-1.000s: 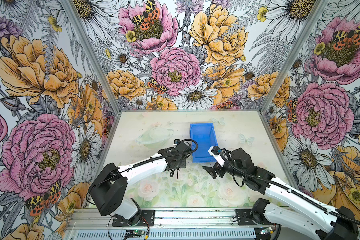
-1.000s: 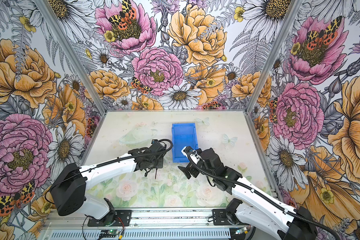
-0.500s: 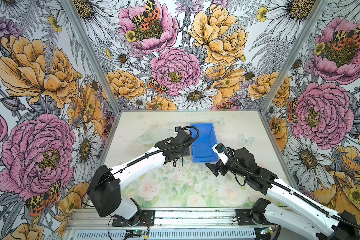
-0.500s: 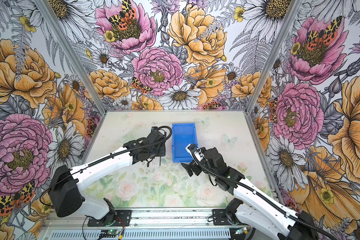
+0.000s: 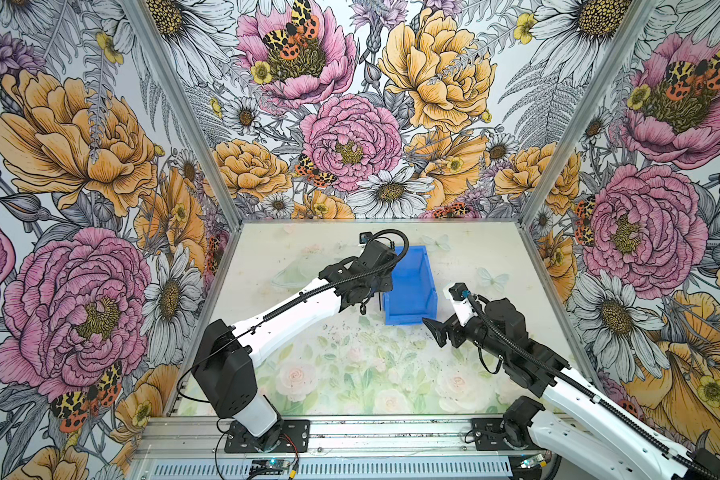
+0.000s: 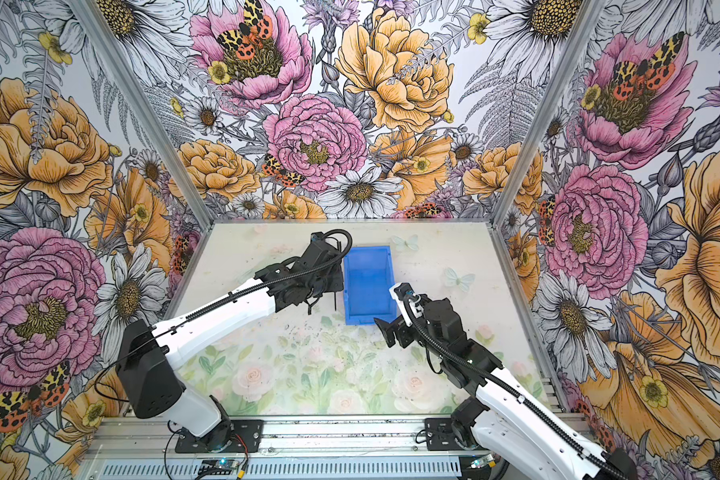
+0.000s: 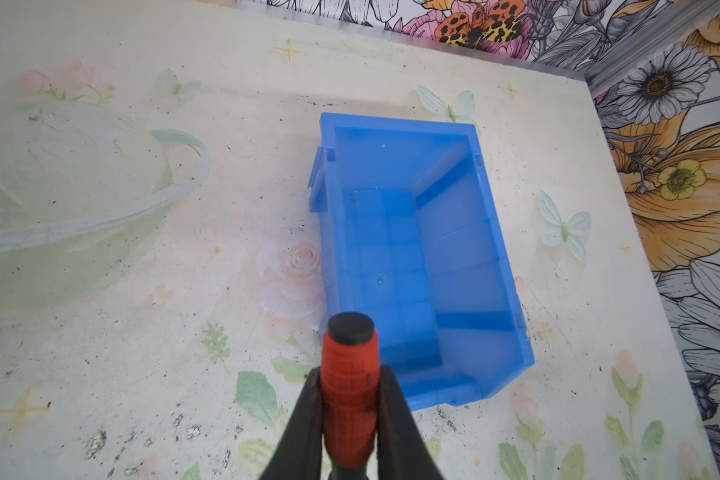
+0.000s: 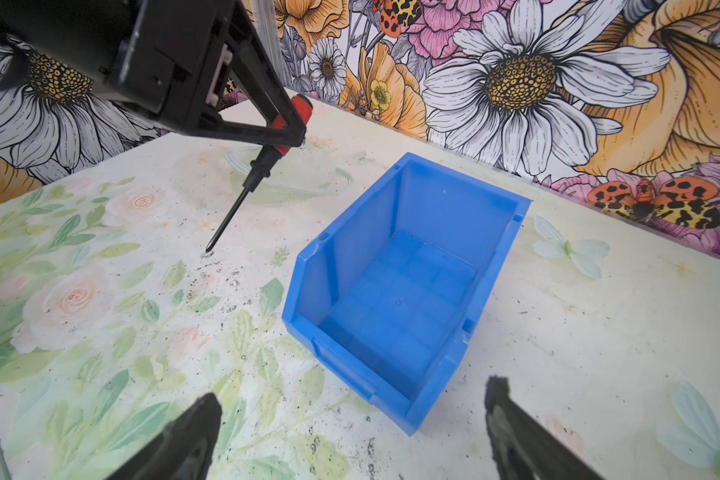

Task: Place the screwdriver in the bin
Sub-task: 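Lift the screwdriver with the left gripper and carry it over the blue bin, then lower the screwdriver into the bin and open the left gripper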

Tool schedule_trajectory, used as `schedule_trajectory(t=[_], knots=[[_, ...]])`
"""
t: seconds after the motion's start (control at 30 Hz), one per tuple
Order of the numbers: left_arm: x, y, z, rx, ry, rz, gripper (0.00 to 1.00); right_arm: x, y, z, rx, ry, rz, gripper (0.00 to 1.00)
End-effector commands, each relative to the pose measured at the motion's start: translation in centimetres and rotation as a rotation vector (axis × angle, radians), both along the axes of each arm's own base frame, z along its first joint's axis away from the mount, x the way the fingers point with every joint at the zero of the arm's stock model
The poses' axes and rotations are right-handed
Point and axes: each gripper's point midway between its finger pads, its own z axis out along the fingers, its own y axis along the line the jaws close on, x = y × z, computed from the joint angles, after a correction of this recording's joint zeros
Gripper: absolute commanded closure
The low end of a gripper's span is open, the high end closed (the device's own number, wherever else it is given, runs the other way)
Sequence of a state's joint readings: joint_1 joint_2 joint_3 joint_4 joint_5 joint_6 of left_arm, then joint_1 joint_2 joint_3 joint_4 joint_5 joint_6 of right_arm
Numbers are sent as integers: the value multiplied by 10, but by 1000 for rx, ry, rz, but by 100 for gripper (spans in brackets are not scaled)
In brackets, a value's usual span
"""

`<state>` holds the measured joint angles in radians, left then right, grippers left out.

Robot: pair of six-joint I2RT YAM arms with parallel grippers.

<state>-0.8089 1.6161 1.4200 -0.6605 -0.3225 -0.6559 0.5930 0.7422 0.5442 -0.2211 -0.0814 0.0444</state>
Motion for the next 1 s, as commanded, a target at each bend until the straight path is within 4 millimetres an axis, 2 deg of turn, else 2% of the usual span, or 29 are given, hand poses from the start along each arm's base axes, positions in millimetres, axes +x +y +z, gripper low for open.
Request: schedule_trajectory(t=[0.0, 0.27, 0.3, 0.57, 0.8, 0.97], knots=[[9, -19, 9, -40, -24, -1, 100, 4, -5, 6, 22, -15, -35, 1], [30, -53, 3, -59, -15, -7, 100, 4, -7, 7, 26, -21, -45, 1], [35, -58, -9, -45, 1, -7, 100, 5, -8, 7, 25, -22, -49, 0], [57, -85, -35, -61, 47, -1, 100, 6, -16, 8, 26, -37, -86, 0], [68, -97, -61, -62, 86, 8, 100, 8, -21, 8, 24, -44, -110, 0], [76, -97, -82, -45, 113, 26, 100, 9, -23, 7, 24, -42, -118, 0]])
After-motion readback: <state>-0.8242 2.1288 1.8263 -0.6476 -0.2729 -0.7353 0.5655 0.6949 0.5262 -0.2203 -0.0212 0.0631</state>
